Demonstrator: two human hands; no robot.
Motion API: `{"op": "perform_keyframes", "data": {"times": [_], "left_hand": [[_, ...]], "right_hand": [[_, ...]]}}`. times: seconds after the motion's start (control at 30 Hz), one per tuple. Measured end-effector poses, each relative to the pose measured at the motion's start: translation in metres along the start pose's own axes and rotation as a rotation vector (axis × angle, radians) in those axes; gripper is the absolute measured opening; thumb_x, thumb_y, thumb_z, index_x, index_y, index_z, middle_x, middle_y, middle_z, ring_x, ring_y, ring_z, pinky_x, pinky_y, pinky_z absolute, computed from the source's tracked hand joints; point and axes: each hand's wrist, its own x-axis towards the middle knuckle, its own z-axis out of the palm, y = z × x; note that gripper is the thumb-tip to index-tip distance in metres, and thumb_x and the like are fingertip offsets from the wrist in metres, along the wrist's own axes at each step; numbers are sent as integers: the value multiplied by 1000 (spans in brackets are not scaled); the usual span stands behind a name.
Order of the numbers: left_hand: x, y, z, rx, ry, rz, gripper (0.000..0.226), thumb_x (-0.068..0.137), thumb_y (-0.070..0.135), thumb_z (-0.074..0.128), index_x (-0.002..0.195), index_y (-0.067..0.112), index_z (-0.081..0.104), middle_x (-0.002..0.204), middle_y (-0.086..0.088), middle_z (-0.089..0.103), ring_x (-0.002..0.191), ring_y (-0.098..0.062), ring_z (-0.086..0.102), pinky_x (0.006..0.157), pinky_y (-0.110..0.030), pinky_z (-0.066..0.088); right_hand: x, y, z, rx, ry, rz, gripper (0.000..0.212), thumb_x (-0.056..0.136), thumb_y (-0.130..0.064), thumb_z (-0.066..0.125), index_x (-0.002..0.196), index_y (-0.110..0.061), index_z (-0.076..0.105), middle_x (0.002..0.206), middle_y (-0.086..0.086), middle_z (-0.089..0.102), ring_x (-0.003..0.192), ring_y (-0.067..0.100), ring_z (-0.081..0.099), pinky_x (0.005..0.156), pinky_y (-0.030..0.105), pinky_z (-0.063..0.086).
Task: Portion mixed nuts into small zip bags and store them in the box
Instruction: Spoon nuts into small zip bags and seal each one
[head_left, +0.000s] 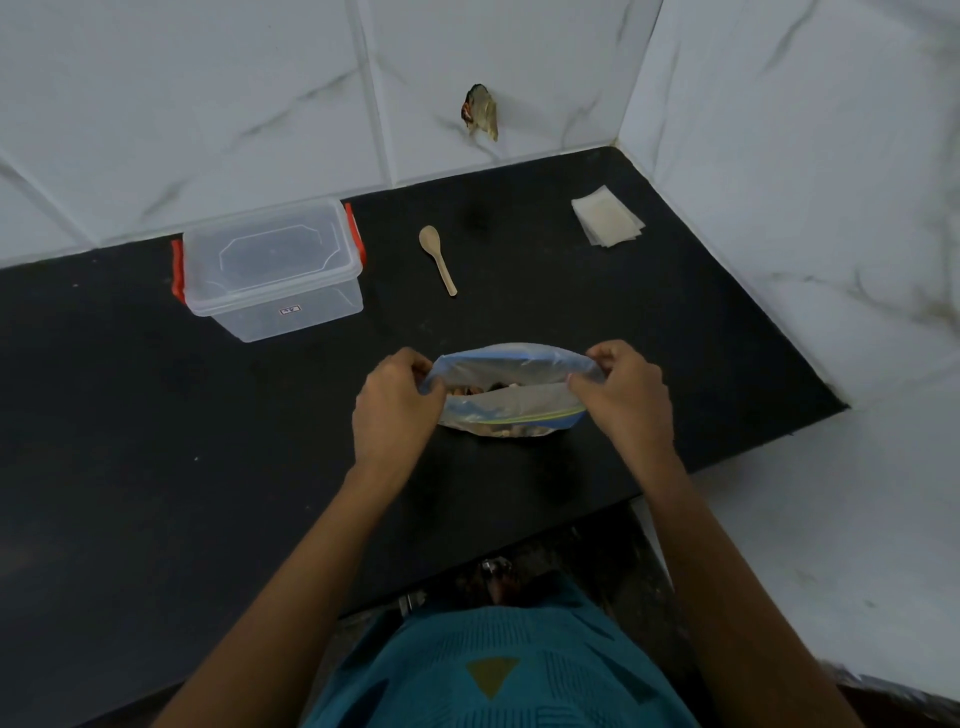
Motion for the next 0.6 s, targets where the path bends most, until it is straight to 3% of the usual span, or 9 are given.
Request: {"op": "perform_keyframes", "data": {"times": [0.23,0.37,0.47,0.6], "left_hand": [[5,1,-5,0,37,19,13,89,10,58,102,11,59,97,0,55,83,-9,55,69,-26,49],[13,1,-12,-14,85,18,12,88,7,57,99,10,60,99,-2,58,87,-11,56,75,-31,52],[18,3,-17,-6,129,47,13,87,4,57,98,10,61,95,0,57,85,-8,55,72,-25,46],[18,5,-15,5,100,64,14,88,1,55,98,8,61,98,-3,59,86,-10,56,73,-25,47]], "right_hand": [[2,1,-4,-17,19,-26,28,84,-13,63,111,-11,53,104,6,61,88,17,60,76,30,50],[9,1,-16,-70,-4,-114,16,83,-11,65,98,-8,61,91,1,57,78,11,54,68,24,42],[16,-3,-26,-48,-105,-171,14,81,-9,68,93,-8,61,87,4,59,77,12,56,71,27,48],[20,-4,-30,-103,-72,-185,13,83,-19,67,92,-14,60,81,-3,57,74,9,56,68,28,49]]}}
